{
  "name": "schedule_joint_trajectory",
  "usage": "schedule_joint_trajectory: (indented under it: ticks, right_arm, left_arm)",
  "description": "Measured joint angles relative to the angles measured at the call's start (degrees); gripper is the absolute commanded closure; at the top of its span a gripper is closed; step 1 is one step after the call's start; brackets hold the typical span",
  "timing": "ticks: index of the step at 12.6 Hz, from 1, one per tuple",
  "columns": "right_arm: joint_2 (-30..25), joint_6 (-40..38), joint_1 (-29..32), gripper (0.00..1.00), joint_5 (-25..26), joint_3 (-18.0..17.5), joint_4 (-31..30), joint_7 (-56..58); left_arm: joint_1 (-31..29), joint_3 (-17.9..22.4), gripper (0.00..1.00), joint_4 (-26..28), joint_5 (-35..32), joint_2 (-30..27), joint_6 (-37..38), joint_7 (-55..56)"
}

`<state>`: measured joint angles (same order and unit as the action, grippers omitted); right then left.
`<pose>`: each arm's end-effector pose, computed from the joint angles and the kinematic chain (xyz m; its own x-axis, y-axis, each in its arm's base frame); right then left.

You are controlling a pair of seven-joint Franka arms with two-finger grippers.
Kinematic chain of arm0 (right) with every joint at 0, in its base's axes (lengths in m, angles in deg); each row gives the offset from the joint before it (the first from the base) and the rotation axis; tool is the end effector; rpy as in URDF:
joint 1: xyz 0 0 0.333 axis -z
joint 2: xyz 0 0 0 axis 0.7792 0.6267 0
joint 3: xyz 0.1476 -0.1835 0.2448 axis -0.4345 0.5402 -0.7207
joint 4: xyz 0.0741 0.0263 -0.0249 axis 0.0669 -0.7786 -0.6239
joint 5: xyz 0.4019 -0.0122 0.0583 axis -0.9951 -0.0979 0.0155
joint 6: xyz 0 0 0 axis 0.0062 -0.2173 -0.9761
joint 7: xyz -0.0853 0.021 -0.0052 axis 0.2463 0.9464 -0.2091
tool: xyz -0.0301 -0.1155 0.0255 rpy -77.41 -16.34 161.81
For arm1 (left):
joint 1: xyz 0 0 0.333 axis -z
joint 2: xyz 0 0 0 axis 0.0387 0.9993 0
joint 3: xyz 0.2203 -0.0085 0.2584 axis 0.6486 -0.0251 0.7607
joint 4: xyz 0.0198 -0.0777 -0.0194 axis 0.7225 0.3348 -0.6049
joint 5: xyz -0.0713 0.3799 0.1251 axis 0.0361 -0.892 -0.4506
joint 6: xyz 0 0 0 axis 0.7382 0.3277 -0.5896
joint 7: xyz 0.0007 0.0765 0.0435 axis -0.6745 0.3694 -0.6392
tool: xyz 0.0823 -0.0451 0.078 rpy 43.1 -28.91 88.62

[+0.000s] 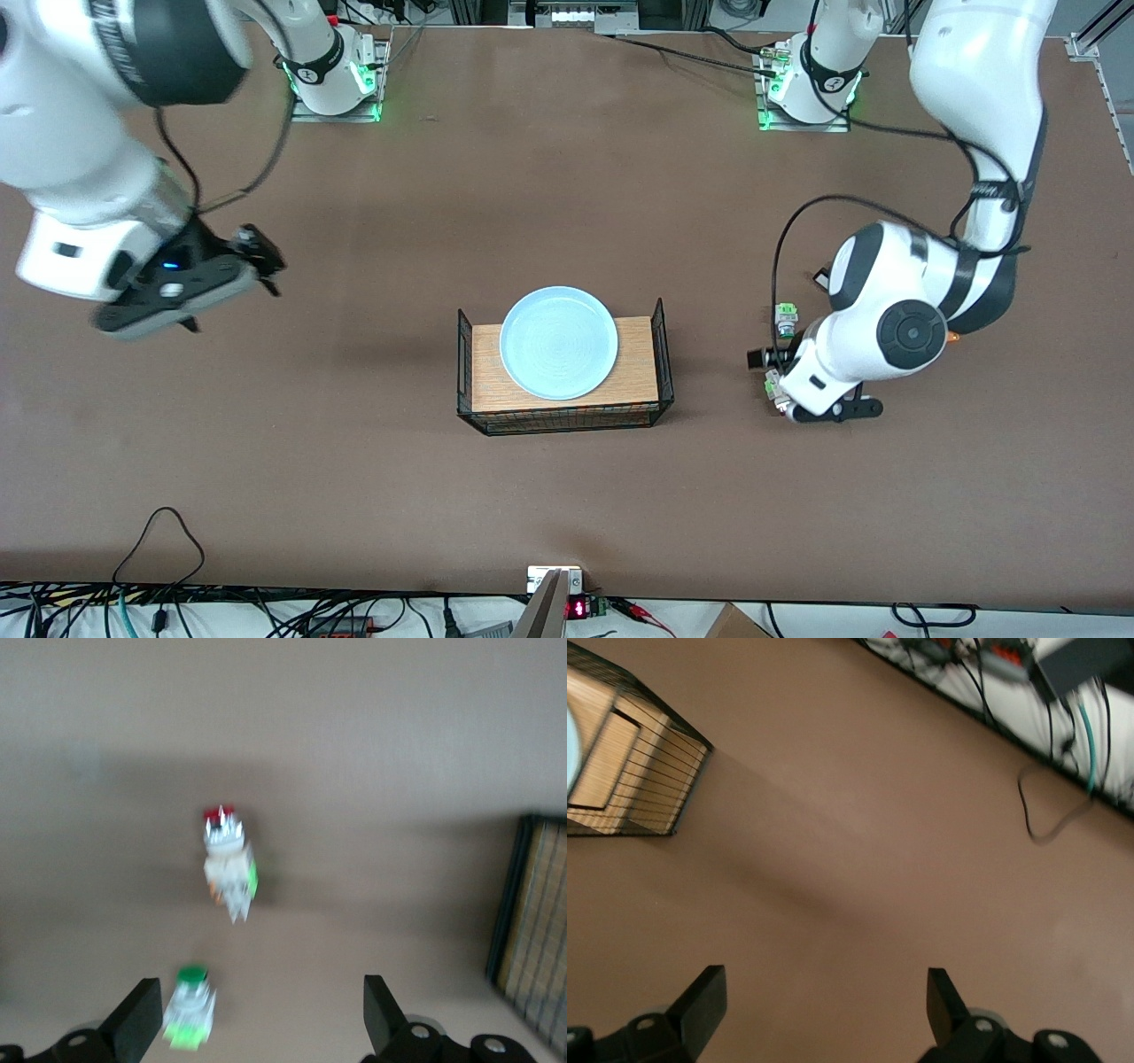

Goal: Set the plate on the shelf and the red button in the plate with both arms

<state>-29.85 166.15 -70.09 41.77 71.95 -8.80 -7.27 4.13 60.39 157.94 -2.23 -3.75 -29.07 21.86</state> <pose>0.6459 0.1328 0.6040 0.9063 0.4174 0.0658 0.4102 -0.9064 0.1007 0.7046 -0.1664 0.2879 0.9794 0.1548 -0.1295 0.1593 -0.9869 0.0250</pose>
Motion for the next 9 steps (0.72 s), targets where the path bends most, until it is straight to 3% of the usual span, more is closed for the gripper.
schedule_joint_trajectory:
  ticks: [5, 7, 9]
  right_arm:
    - [-4.43, -7.31, 7.12, 0.00, -4.12, 0.14, -0.59, -9.31]
    - [-6.49, -7.49, 8.63, 0.00, -4.80, 0.17, -1.72, -12.73]
    - [-9.07, -7.61, 9.71, 0.00, -4.90, 0.24, -4.13, -18.26]
  left_arm:
    - [-0.28, 0.74, 0.00, 3.33, -1.29, 4.50, -11.41, 1.30]
    - [-0.21, 0.74, 0.14, 5.53, -1.36, 5.09, -14.39, 1.34]
    - [-0.22, 0.79, 0.38, 6.83, -1.37, 5.56, -15.40, 1.36]
